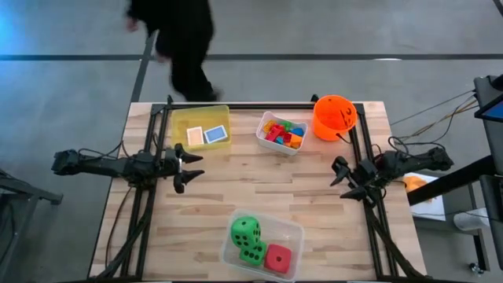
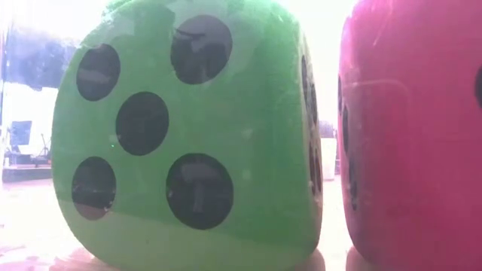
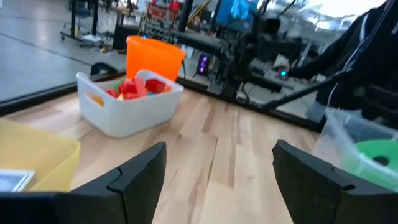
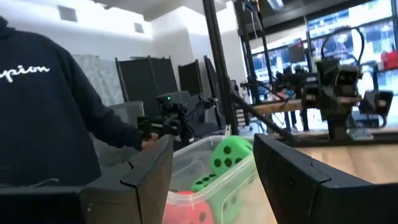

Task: Pick & Place Toys
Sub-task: Return to Home Position

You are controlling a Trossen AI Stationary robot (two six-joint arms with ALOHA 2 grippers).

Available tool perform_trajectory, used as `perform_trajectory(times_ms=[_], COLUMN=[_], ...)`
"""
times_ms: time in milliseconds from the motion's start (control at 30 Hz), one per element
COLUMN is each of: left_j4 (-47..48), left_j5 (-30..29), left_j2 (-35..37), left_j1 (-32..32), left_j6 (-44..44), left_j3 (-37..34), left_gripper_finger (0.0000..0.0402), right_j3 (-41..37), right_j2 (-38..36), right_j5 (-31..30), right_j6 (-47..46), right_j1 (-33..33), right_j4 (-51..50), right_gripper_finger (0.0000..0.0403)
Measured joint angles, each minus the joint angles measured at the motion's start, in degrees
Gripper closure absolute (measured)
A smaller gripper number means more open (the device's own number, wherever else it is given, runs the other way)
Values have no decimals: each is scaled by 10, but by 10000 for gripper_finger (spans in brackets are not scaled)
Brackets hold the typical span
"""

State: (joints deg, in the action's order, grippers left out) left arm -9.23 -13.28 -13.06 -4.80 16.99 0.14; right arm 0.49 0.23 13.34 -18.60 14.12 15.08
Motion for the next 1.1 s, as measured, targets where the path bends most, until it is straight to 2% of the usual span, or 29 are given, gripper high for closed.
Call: perform_trajectory(times_ms=[200, 600, 700, 867, 1100], left_j4=[19, 63, 63, 63, 63], left_j5=[3, 4, 3, 3, 3], left_j2=[2, 1, 1, 1, 1], left_j1=[0, 0, 0, 0, 0], left_j6=[-42, -50, -50, -50, -50], left_j3=[0, 0, 0, 0, 0], left_gripper_finger=[121, 121, 121, 121, 121], right_j3=[0, 0, 0, 0, 0], right_j2=[-1, -1, -1, 0, 0], right_j5=[3, -2, -37, -128, -138], right_j6=[56, 65, 72, 56, 57], right_j1=[0, 0, 0, 0, 0], right_j4=[-14, -41, -44, -48, -49], right_gripper_finger=[186, 186, 186, 186, 186])
